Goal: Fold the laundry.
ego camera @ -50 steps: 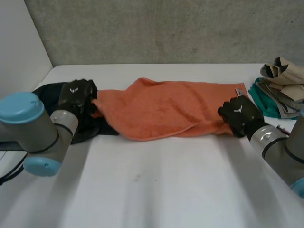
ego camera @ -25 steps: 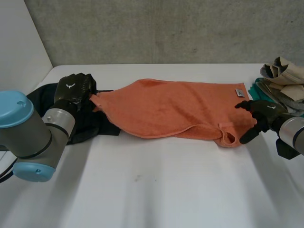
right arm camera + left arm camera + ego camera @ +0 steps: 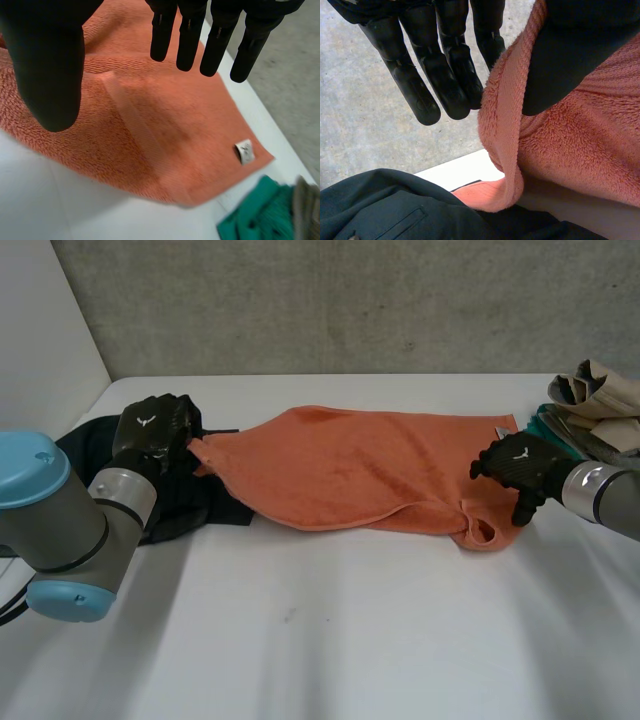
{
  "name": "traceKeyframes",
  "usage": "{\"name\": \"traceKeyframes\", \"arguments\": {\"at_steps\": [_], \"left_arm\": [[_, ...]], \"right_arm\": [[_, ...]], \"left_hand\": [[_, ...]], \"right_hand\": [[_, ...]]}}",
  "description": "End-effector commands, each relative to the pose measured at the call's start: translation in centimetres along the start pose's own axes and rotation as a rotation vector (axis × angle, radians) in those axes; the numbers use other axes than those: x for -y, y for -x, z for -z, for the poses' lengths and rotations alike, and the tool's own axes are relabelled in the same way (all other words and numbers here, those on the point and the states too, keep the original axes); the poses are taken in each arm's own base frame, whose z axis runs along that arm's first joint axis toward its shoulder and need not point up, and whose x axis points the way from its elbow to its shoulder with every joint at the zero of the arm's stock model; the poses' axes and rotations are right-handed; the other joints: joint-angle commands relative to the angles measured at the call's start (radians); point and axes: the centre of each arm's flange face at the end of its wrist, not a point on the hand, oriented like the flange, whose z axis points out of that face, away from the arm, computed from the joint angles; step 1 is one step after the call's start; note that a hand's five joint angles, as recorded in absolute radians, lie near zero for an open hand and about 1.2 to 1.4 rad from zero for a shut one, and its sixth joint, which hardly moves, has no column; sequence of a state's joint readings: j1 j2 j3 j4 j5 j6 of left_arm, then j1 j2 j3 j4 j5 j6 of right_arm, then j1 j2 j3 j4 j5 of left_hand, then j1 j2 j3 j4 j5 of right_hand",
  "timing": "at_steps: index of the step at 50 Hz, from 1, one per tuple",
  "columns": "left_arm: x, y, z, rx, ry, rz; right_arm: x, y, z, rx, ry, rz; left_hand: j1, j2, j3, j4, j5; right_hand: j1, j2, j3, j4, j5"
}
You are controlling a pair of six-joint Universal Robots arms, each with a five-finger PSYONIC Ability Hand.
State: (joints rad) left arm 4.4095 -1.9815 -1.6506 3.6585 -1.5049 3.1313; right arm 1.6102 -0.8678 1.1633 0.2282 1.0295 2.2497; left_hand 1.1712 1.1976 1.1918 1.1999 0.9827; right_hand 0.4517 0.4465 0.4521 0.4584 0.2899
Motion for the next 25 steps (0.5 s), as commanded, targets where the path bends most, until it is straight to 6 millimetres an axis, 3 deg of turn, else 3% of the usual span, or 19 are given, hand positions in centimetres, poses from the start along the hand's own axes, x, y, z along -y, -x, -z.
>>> {"name": "traceKeyframes", "arguments": {"at_steps": [1,11,12,14,15,20,25], "left_arm": [[0.0,0.1,0.0,0.002,0.002,0.001],[0.0,0.2,-0.1,0.005,-0.001,0.000],[0.0,0.2,-0.1,0.002,-0.001,0.000],[0.0,0.2,-0.1,0.001,-0.001,0.000],[0.0,0.1,-0.1,-0.002,-0.001,0.000],[0.7,0.2,-0.1,-0.001,-0.018,-0.001],[2.2,0.2,0.2,-0.002,-0.058,-0.004]], "right_arm": [[-0.9,1.3,-1.4,0.111,0.020,0.017],[-1.9,2.4,-2.8,0.129,0.040,0.083],[-1.9,2.4,-2.9,0.129,0.040,0.085],[-1.7,2.2,-2.9,0.116,0.044,0.091],[-1.4,2.0,-2.9,0.102,0.042,0.096],[0.5,0.6,-2.8,-0.040,-0.005,0.069],[3.7,-1.7,-0.3,-0.171,-0.124,-0.002]], "left_hand": [[0.225,0.199,0.204,0.196,0.239],[0.225,0.199,0.204,0.196,0.239],[0.225,0.199,0.204,0.196,0.239],[0.225,0.199,0.204,0.196,0.239],[0.225,0.199,0.204,0.196,0.239],[0.225,0.199,0.204,0.196,0.239],[0.225,0.199,0.204,0.196,0.239]], "right_hand": [[0.088,0.094,0.088,0.082,0.076],[0.118,0.123,0.117,0.111,0.105],[0.182,0.187,0.181,0.175,0.169],[0.855,0.860,0.854,0.848,0.842],[0.944,0.949,0.943,0.937,0.931],[0.945,0.950,0.944,0.938,0.932],[0.945,0.950,0.944,0.938,0.932]]}}
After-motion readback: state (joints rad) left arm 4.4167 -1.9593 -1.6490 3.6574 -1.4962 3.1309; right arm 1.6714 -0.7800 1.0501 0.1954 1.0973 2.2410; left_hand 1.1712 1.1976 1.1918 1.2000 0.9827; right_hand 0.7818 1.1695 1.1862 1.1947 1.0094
